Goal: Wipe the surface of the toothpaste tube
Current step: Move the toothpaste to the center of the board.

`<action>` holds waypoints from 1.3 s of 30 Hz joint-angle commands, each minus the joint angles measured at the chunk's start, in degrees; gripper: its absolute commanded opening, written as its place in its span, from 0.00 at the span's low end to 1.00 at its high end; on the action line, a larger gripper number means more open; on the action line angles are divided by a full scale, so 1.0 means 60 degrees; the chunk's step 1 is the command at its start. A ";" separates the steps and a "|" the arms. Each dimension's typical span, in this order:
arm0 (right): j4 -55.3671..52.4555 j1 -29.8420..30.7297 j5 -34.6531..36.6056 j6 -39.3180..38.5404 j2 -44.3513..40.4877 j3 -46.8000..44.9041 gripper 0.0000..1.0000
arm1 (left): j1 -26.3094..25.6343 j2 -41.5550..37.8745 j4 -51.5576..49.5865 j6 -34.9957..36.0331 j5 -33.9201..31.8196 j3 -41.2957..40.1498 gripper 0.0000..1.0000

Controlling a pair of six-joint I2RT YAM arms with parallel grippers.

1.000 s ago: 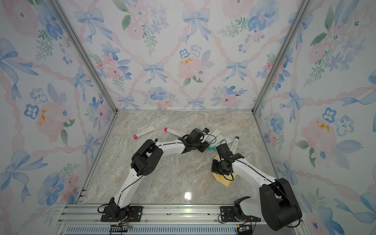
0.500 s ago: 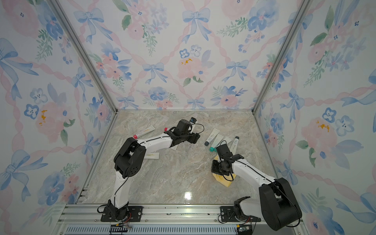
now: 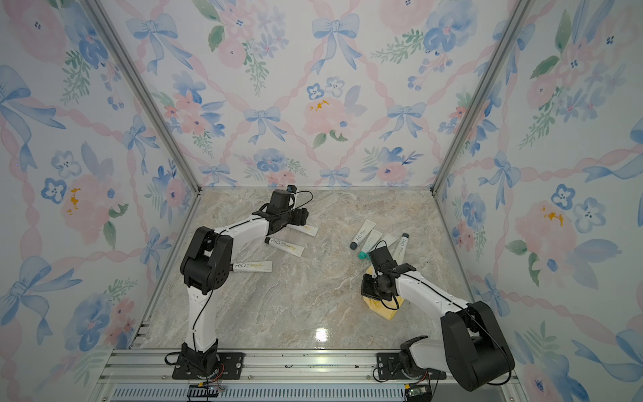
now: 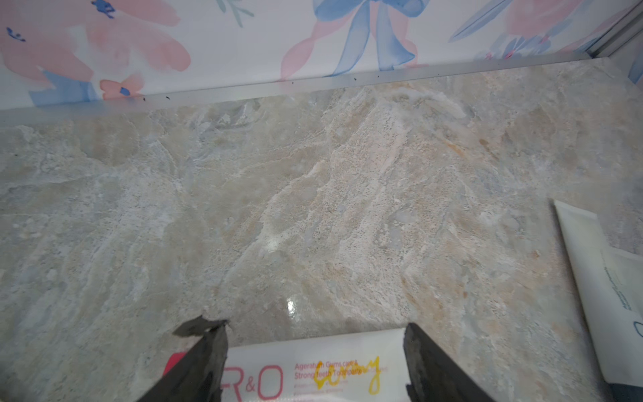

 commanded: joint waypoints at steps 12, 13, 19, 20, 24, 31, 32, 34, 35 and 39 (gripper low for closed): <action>0.0040 0.0068 0.0031 -0.0068 0.0039 -0.0217 0.13 | 0.0931 0.0582 0.0021 -0.0678 0.0133 -0.0261 0.81; 0.0049 0.0068 0.0030 -0.0072 0.0036 -0.0219 0.13 | 0.0948 0.0643 0.0022 -0.0670 0.0193 -0.0260 0.81; 0.0002 0.0068 0.0045 -0.0091 -0.0037 -0.0266 0.13 | 0.0969 0.0875 0.0042 -0.0680 0.0705 -0.0283 0.81; 0.0009 0.0068 0.0045 -0.0093 -0.0037 -0.0262 0.13 | 0.0970 0.0877 0.0060 -0.0678 0.0794 -0.0319 0.81; 0.0019 0.0065 0.0045 -0.0068 -0.0053 -0.0285 0.13 | 0.0861 0.0849 0.0178 -0.0684 0.1117 -0.0527 0.80; 0.0032 0.0067 0.0045 -0.0094 -0.0075 -0.0282 0.13 | 0.0403 0.0721 0.0361 -0.0684 0.1201 -0.1107 0.77; 0.0036 0.0068 0.0037 -0.0088 -0.0082 -0.0282 0.13 | 0.0325 0.0640 0.0402 -0.0692 0.1152 -0.1267 0.77; 0.0029 0.0067 0.0031 -0.0091 -0.0090 -0.0289 0.13 | 0.0144 0.0446 0.0528 -0.0704 0.1109 -0.1574 0.77; 0.0052 0.0061 0.0027 -0.0095 -0.0100 -0.0296 0.13 | 0.0067 0.0334 0.0599 -0.0712 0.1054 -0.1777 0.77; 0.0096 0.0065 -0.0008 -0.0094 -0.0123 -0.0344 0.13 | -0.0276 -0.0266 0.1016 -0.0880 0.0999 -0.2709 0.76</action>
